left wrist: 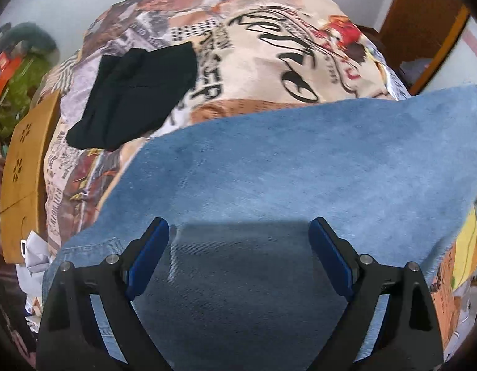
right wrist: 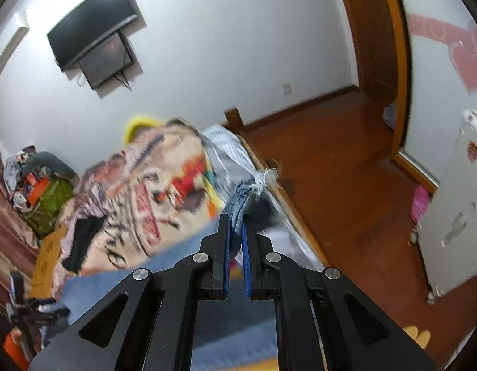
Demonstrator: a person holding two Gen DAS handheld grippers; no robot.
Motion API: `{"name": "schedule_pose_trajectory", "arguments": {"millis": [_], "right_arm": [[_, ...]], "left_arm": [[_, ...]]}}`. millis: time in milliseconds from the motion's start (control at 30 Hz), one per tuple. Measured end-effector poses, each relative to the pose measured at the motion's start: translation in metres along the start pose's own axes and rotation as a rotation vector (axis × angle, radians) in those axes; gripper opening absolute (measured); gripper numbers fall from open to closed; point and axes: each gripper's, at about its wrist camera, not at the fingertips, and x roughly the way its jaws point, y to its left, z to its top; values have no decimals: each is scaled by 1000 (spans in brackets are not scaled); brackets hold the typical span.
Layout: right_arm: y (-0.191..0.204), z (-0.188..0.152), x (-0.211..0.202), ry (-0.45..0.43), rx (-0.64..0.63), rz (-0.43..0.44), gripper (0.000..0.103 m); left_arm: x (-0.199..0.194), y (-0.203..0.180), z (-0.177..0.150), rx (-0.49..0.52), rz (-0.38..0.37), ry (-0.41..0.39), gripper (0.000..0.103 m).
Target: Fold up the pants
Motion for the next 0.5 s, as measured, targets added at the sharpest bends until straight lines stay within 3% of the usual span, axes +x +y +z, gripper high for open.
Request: {"name": "schedule_pose_trajectory", "arguments": {"millis": [267, 500], "right_arm": [[-57, -79, 27, 170, 137, -63, 4], [-71, -105, 31, 211, 171, -107, 5]], "left_arm": [[-3, -15, -7, 25, 4, -3, 95], [-3, -12, -11, -1, -9, -5, 96]]}}
